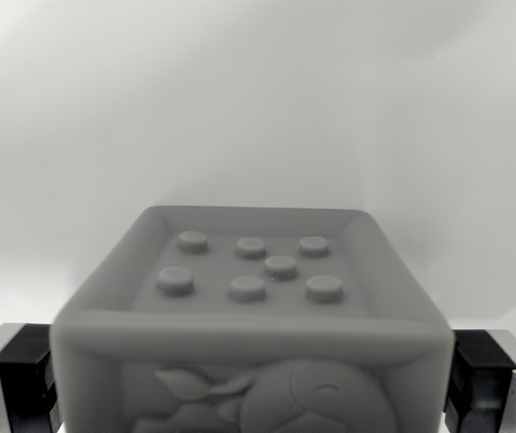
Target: Destack cube
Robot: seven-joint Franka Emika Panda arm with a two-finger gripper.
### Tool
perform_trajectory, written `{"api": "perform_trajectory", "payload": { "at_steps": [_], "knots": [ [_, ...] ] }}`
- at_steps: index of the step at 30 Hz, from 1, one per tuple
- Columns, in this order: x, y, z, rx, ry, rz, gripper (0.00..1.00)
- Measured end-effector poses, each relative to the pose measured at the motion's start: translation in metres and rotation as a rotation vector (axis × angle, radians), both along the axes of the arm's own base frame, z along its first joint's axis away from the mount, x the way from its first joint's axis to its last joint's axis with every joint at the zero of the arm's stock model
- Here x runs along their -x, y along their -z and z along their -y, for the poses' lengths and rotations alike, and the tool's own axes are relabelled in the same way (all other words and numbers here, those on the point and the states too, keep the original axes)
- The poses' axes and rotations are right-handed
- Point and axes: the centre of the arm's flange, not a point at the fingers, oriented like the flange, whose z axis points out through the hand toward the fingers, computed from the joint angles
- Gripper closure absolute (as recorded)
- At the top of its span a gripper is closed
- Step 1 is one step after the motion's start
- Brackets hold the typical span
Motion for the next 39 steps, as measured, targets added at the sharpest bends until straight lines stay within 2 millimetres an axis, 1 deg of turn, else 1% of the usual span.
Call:
{"api": "perform_trajectory", "payload": {
  "at_steps": [14, 19, 31, 39],
  "knots": [
    [0.0, 0.0, 0.0, 0.0, 0.0, 0.0, 0.0],
    [-0.001, -0.005, 0.0, -0.001, 0.0, 0.003, 0.0],
    [-0.001, -0.032, 0.0, -0.001, 0.0, 0.005, 0.0],
    [-0.001, -0.058, 0.0, -0.001, 0.0, 0.005, 0.0]
  ]
}}
